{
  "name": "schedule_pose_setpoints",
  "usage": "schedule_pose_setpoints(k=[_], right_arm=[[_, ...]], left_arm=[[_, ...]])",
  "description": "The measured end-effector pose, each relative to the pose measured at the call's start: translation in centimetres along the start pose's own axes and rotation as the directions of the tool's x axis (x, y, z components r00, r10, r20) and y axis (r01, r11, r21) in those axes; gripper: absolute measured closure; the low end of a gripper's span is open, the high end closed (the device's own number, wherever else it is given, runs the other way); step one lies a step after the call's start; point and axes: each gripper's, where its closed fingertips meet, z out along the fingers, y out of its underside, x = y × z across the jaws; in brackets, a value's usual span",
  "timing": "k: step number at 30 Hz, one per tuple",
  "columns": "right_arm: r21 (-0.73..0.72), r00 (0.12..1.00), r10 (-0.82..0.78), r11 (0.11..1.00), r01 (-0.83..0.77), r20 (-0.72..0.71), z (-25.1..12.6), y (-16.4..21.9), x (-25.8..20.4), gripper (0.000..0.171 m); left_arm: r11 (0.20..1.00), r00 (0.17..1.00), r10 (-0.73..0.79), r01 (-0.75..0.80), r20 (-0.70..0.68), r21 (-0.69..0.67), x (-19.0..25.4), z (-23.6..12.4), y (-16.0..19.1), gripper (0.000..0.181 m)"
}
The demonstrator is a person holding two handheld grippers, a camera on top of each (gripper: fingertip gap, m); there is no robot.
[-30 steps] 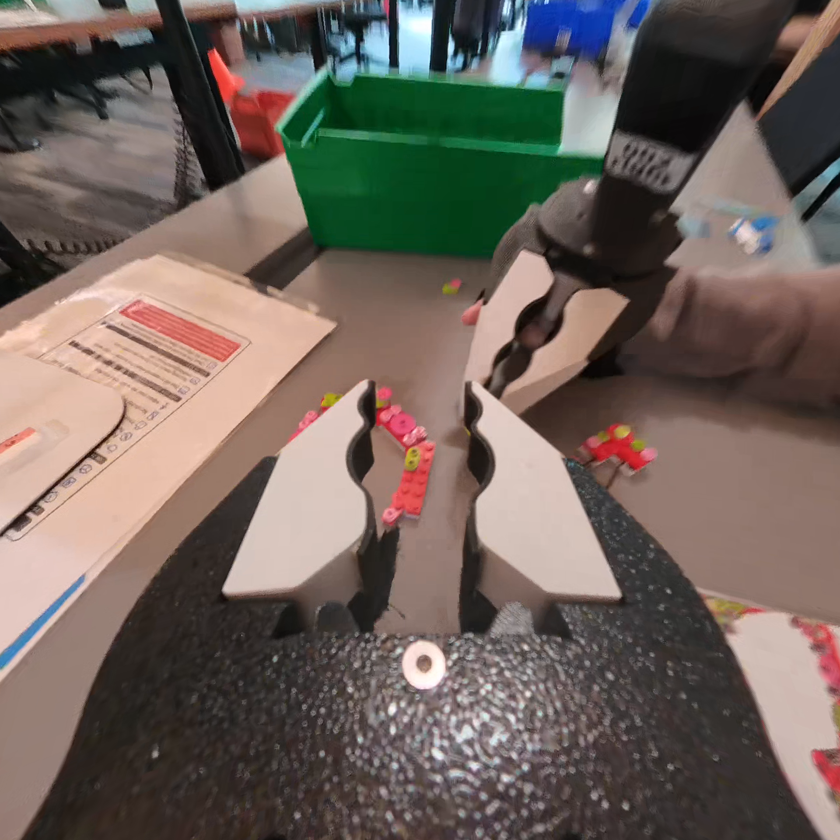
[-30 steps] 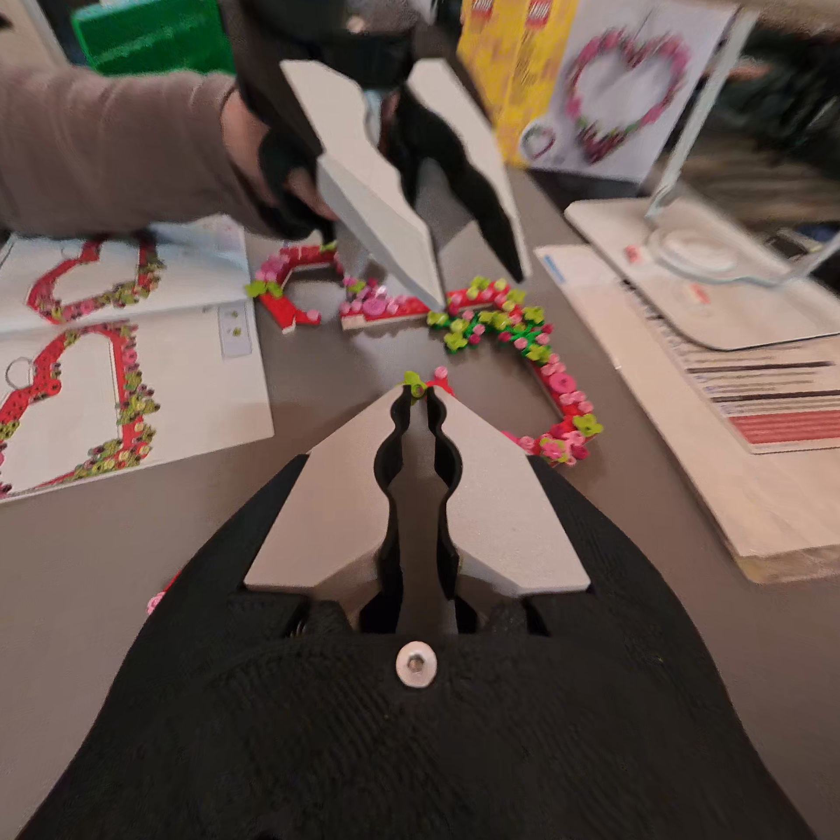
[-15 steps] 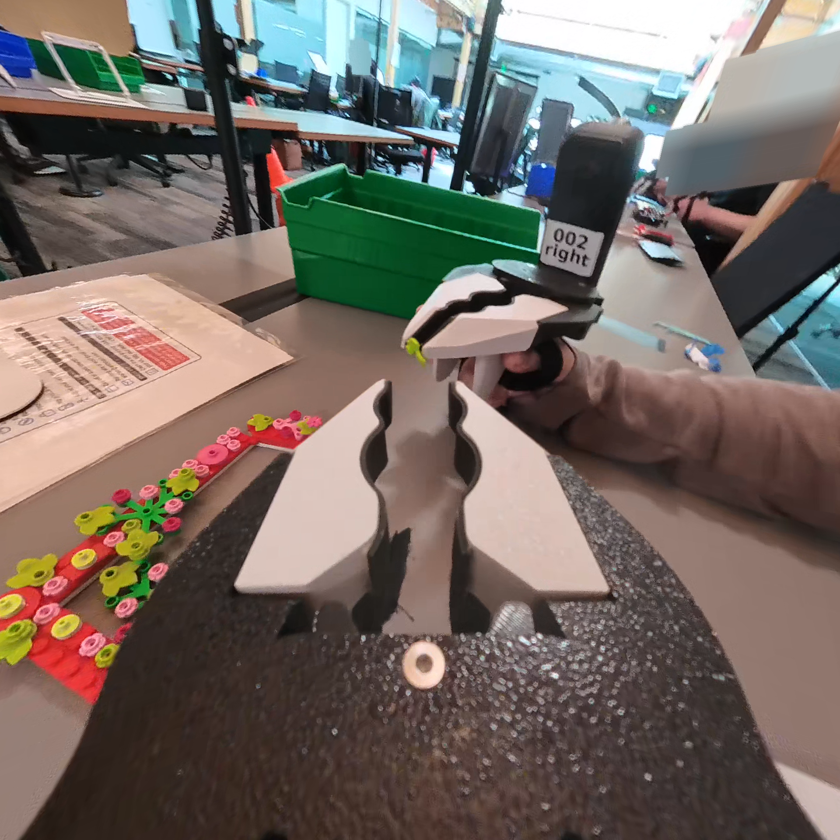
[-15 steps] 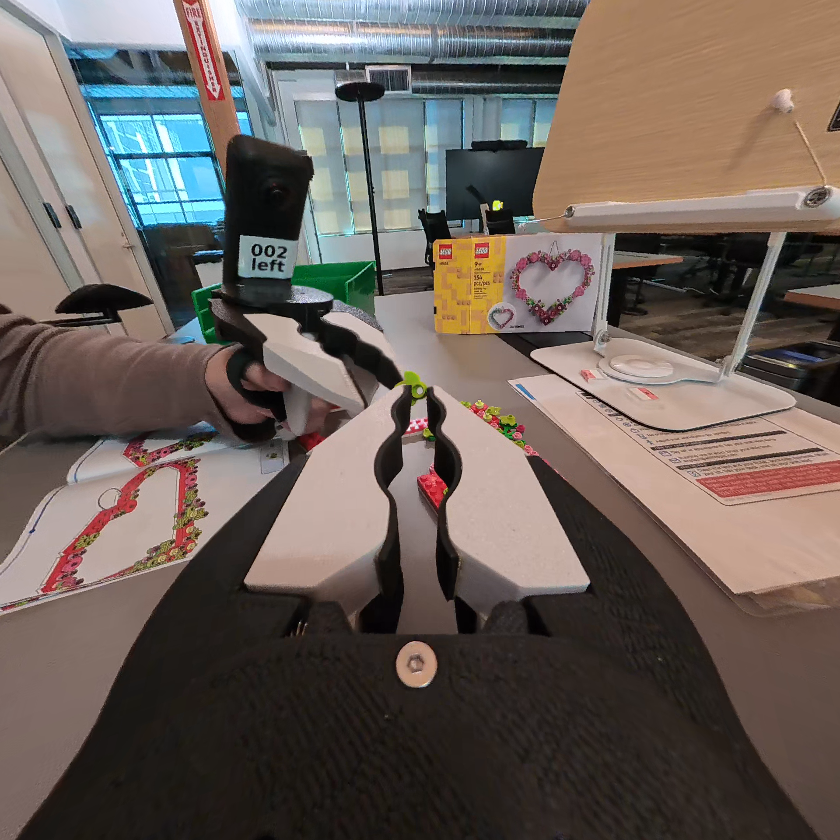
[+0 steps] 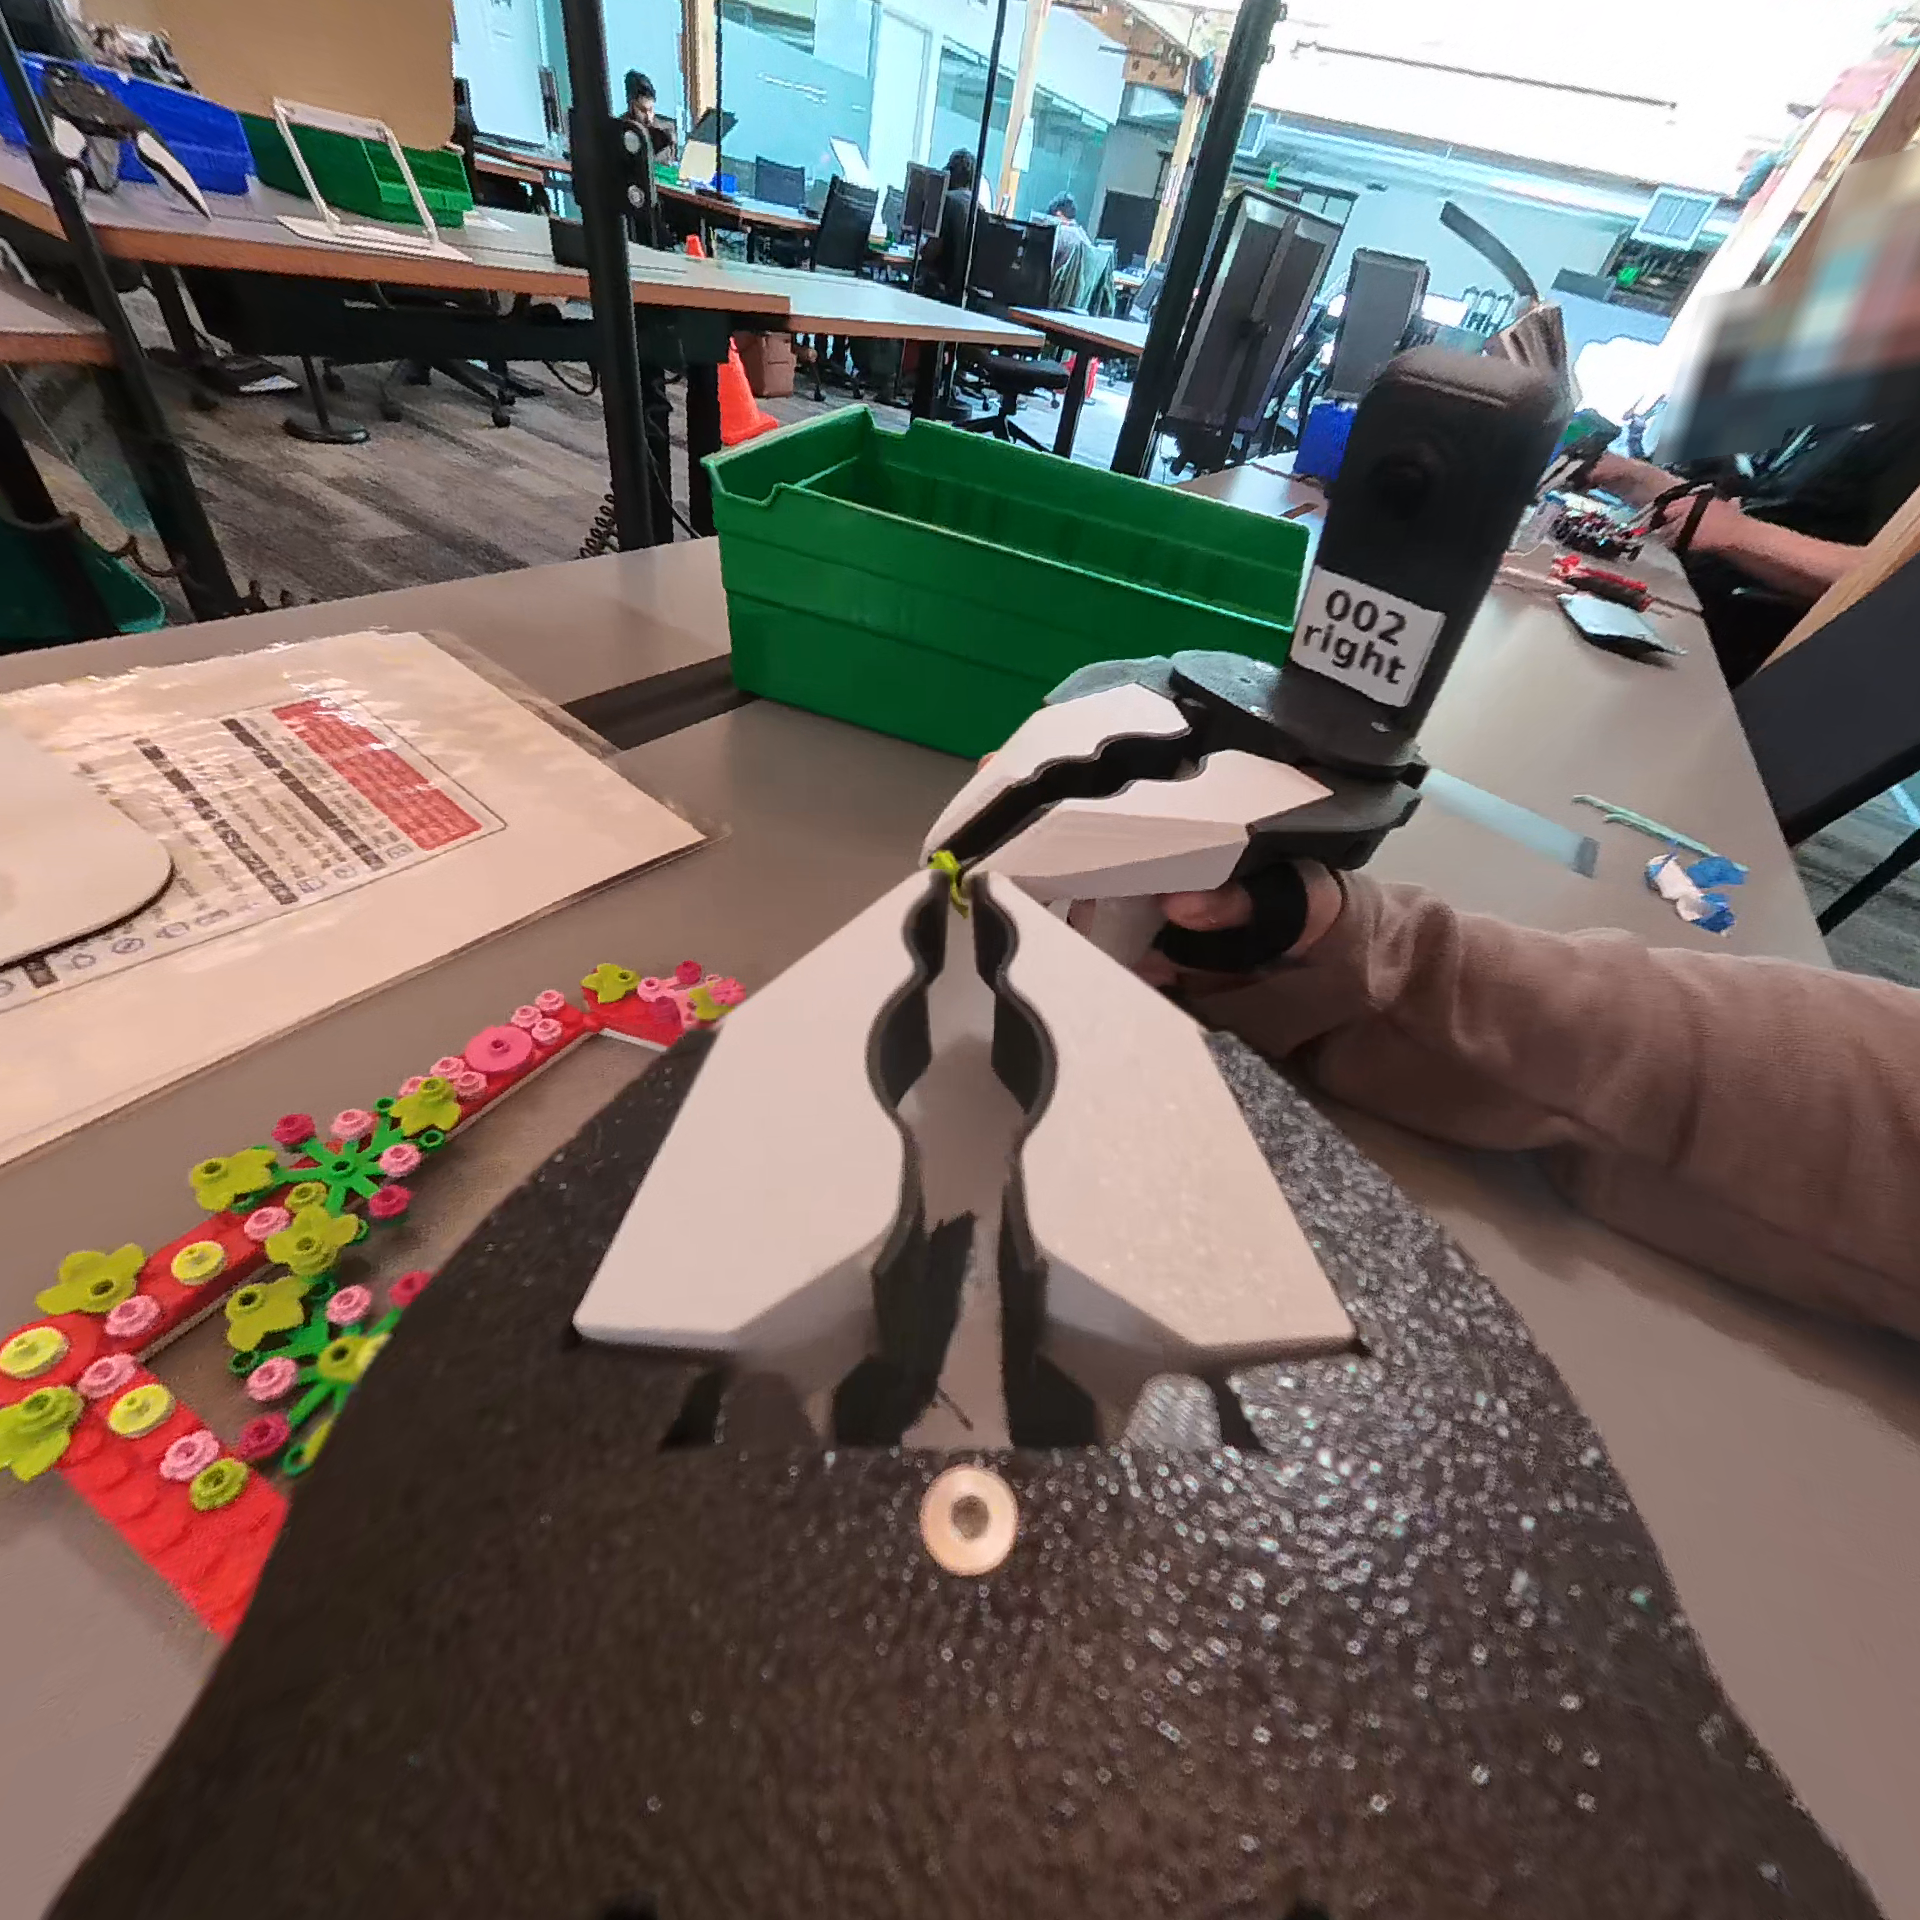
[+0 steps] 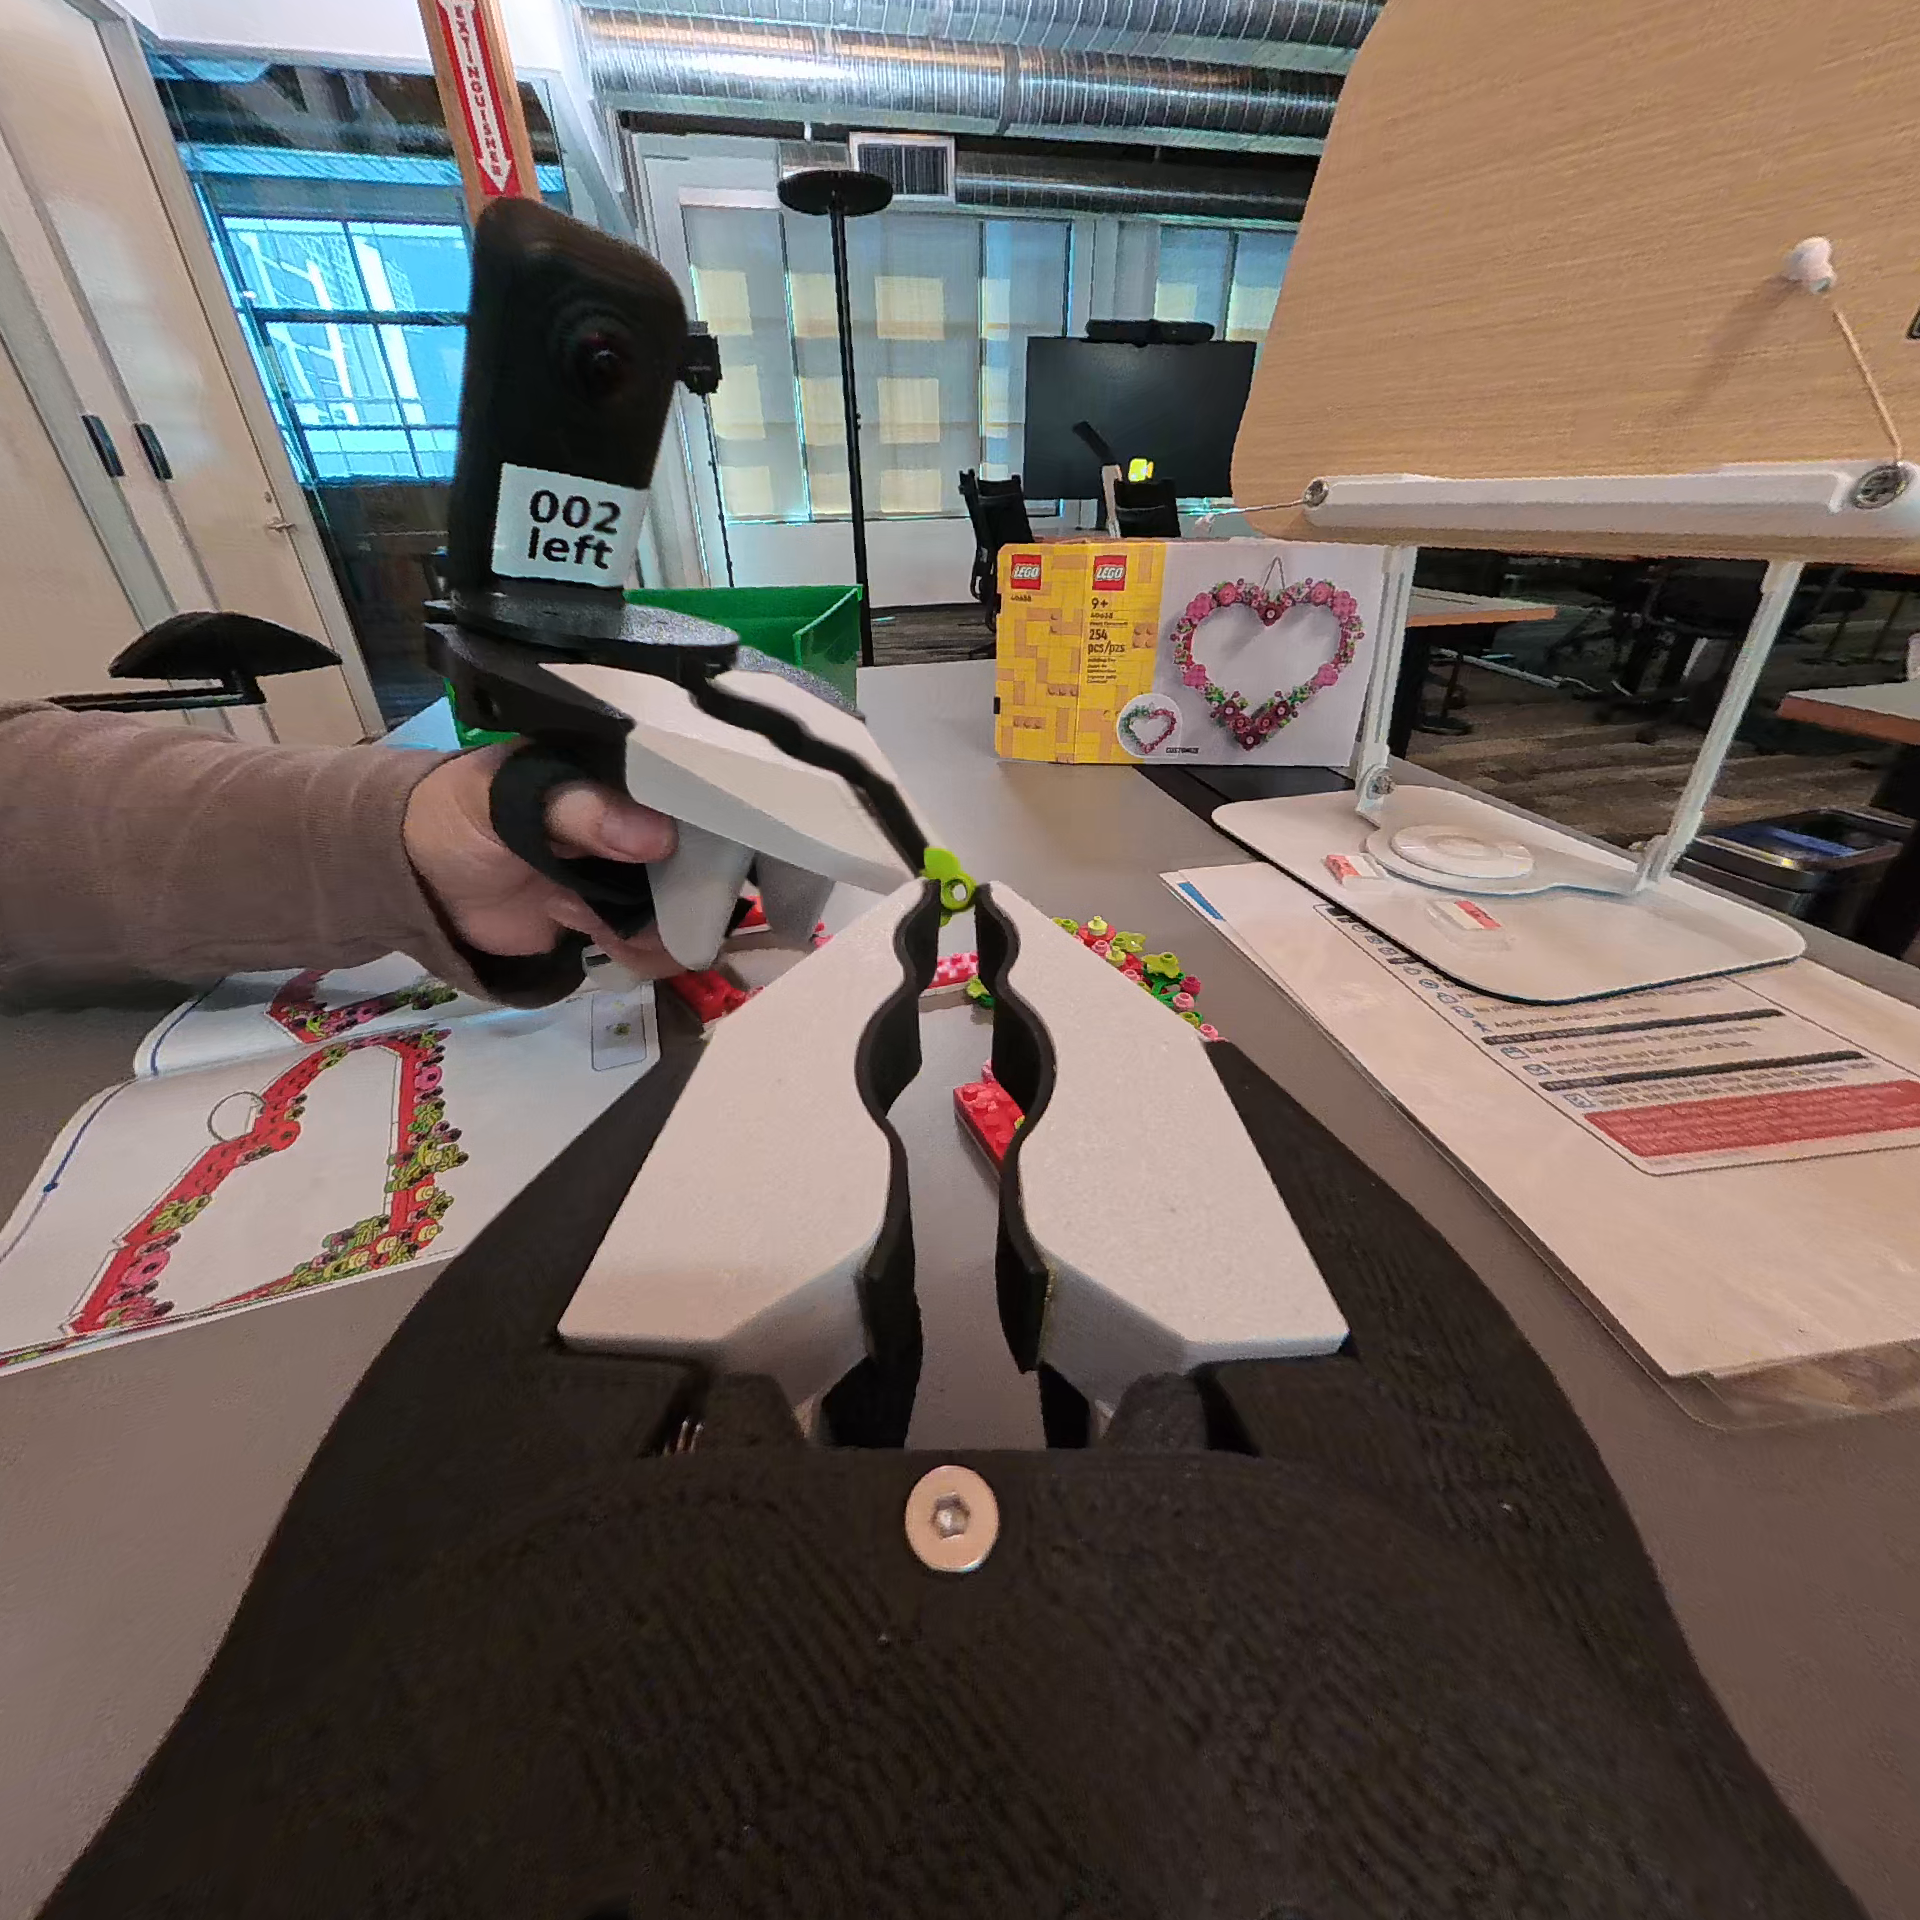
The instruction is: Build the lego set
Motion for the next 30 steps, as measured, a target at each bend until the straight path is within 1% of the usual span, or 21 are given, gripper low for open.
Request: schedule_pose_setpoints(k=[4,11,12,13,14,15,16,17,18,19,20,21,22,24,26,28,30], right_arm=[[0.01,1.0,0.001,1.0,-0.002,0.005,-0.1,-0.1,0.0,0.167],[0.032,1.0,-0.007,0.999,0.006,0.021,-0.2,-0.4,-0.3,0.165],[0.04,1.0,-0.019,0.999,0.019,0.0,-0.3,-0.5,-0.1,0.16],[0.045,0.998,-0.046,0.998,0.048,-0.044,-0.5,-0.6,0.4,0.159],[0.047,0.986,-0.105,0.993,0.112,-0.126,-1.0,-0.8,1.3,0.158],[0.051,0.958,-0.172,0.981,0.188,-0.228,-1.7,-1.4,2.4,0.158],[0.052,0.92,-0.219,0.967,0.248,-0.324,-2.6,-2.0,3.3,0.158],[0.028,0.873,-0.254,0.956,0.291,-0.416,-3.5,-2.4,4.4,0.159],[0.001,0.834,-0.287,0.946,0.325,-0.471,-4.2,-2.5,5.0,0.159],[-0.006,0.817,-0.295,0.942,0.336,-0.495,-4.5,-2.6,5.3,0.16],[-0.002,0.815,-0.28,0.946,0.323,-0.507,-4.7,-2.6,5.6,0.16],[-0.005,0.82,-0.27,0.95,0.311,-0.505,-4.6,-2.4,5.7,0.159],[-0.009,0.826,-0.267,0.953,0.303,-0.496,-4.5,-2.2,5.7,0.159],[-0.019,0.826,-0.268,0.954,0.299,-0.495,-4.4,-2.1,5.7,0.159],[-0.018,0.83,-0.269,0.954,0.298,-0.489,-4.3,-2.0,5.6,0.159],[-0.017,0.833,-0.267,0.955,0.296,-0.485,-4.3,-2.0,5.6,0.159],[-0.003,0.841,-0.255,0.957,0.289,-0.477,-4.3,-2.2,5.5,0.159]], left_arm=[[0.999,0.999,-0.041,0.041,-0.006,-0.011,0.0,0.0,0.0,0.18],[1.0,1.0,0.004,-0.004,0.003,0.004,0.3,-0.2,-0.2,0.181],[1.0,1.0,0.028,-0.028,0.011,0.007,0.2,-0.2,-0.3,0.181],[0.996,0.996,0.089,-0.089,0.031,-0.002,0.1,-0.3,-0.1,0.181],[0.979,0.978,0.199,-0.197,0.061,-0.046,-0.1,-0.4,0.6,0.181],[0.932,0.931,0.353,-0.342,0.087,-0.123,-0.5,-0.4,1.7,0.181],[0.841,0.848,0.522,-0.495,0.09,-0.217,-0.8,-0.5,3.1,0.181],[0.71,0.73,0.68,-0.631,0.068,-0.312,-1.2,-0.6,4.5,0.181],[0.554,0.594,0.805,-0.737,0.022,-0.388,-1.4,-0.7,5.8,0.181],[0.403,0.462,0.886,-0.806,-0.035,-0.433,-1.4,-0.8,6.9,0.181],[0.29,0.365,0.927,-0.848,-0.091,-0.444,-1.1,-0.7,7.8,0.181],[0.225,0.315,0.938,-0.868,-0.142,-0.443,-0.7,-0.7,8.8,0.181],[0.189,0.294,0.939,-0.874,-0.178,-0.448,-0.5,-0.6,9.5,0.181],[0.153,0.284,0.932,-0.872,-0.226,-0.465,-0.7,-0.6,10.5,0.181],[0.143,0.286,0.927,-0.868,-0.243,-0.475,-0.9,-0.6,10.6,0.18],[0.145,0.311,0.908,-0.862,-0.281,-0.485,-0.8,-0.6,10.6,0.18],[0.118,0.309,0.892,-0.863,-0.329,-0.491,-0.8,-0.6,10.7,0.18]])
